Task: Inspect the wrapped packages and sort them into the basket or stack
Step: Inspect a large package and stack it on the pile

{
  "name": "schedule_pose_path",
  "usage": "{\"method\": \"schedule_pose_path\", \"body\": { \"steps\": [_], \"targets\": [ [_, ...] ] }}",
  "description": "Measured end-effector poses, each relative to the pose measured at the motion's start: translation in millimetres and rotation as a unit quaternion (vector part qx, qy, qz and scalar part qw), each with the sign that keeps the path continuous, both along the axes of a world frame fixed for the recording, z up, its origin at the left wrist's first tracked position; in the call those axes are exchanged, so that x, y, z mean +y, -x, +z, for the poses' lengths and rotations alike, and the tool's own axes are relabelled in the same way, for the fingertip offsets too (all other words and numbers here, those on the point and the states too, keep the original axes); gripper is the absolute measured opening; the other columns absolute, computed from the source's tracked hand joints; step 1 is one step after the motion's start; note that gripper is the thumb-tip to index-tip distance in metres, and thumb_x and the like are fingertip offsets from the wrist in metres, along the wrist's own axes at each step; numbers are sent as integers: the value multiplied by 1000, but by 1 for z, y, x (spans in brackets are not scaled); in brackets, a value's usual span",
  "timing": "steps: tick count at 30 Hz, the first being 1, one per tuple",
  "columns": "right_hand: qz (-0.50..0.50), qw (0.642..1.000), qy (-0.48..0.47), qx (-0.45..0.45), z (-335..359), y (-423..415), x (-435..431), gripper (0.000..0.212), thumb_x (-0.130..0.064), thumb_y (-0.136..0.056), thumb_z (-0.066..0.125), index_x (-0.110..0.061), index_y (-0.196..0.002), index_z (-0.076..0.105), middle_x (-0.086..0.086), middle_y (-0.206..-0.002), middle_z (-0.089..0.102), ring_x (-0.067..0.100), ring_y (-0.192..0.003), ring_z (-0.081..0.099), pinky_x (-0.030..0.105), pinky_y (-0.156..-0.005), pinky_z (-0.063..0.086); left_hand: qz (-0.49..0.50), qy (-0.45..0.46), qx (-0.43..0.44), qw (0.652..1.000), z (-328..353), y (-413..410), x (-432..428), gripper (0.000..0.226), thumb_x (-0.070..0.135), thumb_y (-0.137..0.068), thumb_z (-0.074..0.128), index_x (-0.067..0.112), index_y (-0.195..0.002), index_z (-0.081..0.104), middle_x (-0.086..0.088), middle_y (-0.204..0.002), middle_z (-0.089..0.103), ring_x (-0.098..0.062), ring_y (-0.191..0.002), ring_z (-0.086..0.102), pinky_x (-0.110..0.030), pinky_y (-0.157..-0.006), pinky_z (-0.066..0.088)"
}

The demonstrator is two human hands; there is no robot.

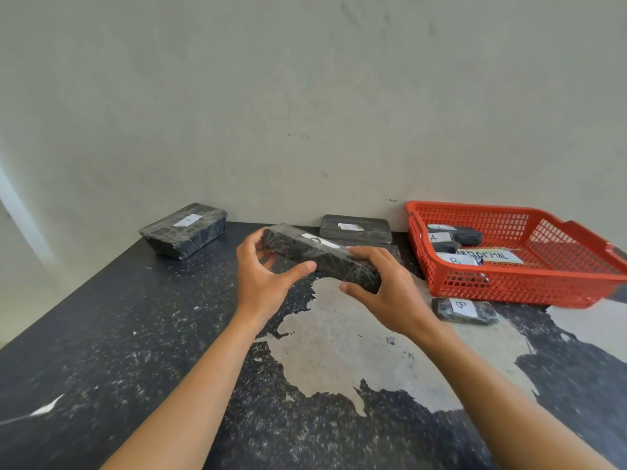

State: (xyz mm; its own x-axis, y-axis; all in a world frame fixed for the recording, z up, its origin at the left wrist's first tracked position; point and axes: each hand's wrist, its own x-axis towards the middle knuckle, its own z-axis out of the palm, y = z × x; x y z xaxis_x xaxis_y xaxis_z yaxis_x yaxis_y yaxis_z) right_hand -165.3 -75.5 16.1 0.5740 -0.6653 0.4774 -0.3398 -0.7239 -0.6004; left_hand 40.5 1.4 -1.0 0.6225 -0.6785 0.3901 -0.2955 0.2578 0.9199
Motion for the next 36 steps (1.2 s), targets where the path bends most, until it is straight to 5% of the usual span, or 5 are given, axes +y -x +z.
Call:
{"method": "schedule_pose_path", "body": {
  "steps": [5,9,13,26,36],
  "targets": [
    [14,997,16,67,-20,27,7,50,-30,-83,76,-25,-128,54,-10,-122,53,2,-101,53,10,-81,46,12,-62,-40,997,-19,14,16,81,42,-54,94,24,-117,46,0,-121,59,-11,-108,63,-36,-93,55],
    [33,990,4,135,-33,46,4,48,-25,-84,73,-26,-127,51,-9,-122,50,8,-108,50,31,-96,46,22,-147,-96,984,-34,31,22,66,46,-59,90,22,-102,45,2,-103,59,-12,-93,61,-28,-75,53],
    [-1,975,55,217,-38,48,-3,50,-50,-90,61,-33,-134,46,-11,-134,47,11,-127,42,52,-119,16,51,-197,-164,965,-43,45,18,56,45,-65,87,17,-94,47,3,-93,56,-16,-87,54,-19,-62,36],
    [-42,962,108,247,-47,6,-39,42,-37,-99,50,-33,-140,43,-5,-144,45,21,-137,38,46,-115,25,28,-208,-194,958,-40,35,5,40,31,-83,76,17,-112,53,3,-111,54,-14,-103,52,-24,-85,38],
    [-53,967,87,232,-37,-9,-30,60,-55,-93,53,-34,-146,35,-1,-152,36,24,-148,17,55,-119,-2,47,-186,-166,967,-34,5,14,44,37,-85,74,18,-120,55,1,-122,58,-13,-110,55,-30,-90,47]
  ]
}}
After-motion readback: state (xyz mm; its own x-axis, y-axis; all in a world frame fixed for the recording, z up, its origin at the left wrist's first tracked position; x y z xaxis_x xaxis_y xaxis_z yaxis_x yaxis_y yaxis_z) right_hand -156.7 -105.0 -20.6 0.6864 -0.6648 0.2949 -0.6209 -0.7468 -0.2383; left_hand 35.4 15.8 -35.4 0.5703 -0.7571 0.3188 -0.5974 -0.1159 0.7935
